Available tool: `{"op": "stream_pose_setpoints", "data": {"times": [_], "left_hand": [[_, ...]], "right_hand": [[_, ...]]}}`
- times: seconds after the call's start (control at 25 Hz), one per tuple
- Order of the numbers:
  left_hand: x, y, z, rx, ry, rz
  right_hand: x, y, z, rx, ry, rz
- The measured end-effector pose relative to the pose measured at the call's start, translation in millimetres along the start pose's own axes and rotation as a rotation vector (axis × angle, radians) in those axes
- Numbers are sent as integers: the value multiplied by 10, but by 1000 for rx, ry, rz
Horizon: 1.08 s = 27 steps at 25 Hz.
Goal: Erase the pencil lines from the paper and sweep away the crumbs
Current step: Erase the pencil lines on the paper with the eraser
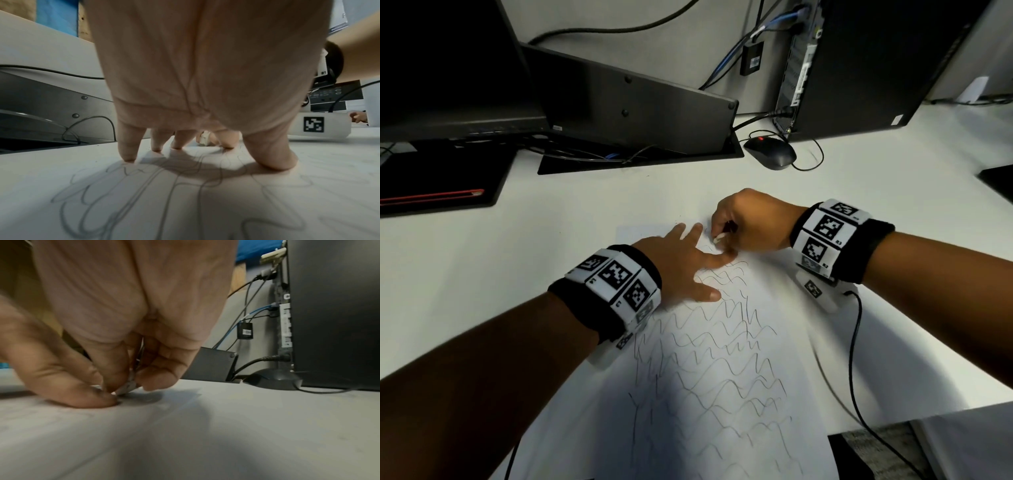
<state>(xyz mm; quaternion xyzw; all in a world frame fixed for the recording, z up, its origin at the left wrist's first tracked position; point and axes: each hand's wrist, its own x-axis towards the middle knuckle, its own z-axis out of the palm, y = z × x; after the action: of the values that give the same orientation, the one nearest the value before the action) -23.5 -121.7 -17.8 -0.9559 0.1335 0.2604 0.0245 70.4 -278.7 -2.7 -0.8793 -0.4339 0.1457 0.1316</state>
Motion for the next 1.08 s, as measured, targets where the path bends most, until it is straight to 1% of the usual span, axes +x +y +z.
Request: {"op": "stream_pose_setpoints", "data": {"times": [0.08,0.2,0.32,0.36,0.48,0.52,0.64,0.76,0.92,1.04,1.08], "left_hand": [[4,-10,18,4,7,5],[11,-2,19,5,17,6],[-9,5,0,5,-3,3],[-11,9,-1,9,-6,4],[9,3,6,17,2,9],[9,-2,8,19,-2,11],[5,13,-3,36,-13,20],[16,20,0,34,-11,24],[18,6,6,33,-20,21],[37,10,5,32,-14,22],[38,4,8,31,-14,22]], "right_hand": [[24,-7,-11,4,-19,3],[60,18,-34,-33,34,25],[58,-26,-33,-10,-59,6],[56,-30,-40,-15,-70,13],[64,11,-44,-50,14,53],[66,7,-35,-38,10,50],[54,-22,-48,-22,-82,24],[63,38,-66,-46,-9,51],[50,58,-71,-31,-77,34],[39,72,-76,-79,-14,51],[43,61,-70,-68,-29,42]]}}
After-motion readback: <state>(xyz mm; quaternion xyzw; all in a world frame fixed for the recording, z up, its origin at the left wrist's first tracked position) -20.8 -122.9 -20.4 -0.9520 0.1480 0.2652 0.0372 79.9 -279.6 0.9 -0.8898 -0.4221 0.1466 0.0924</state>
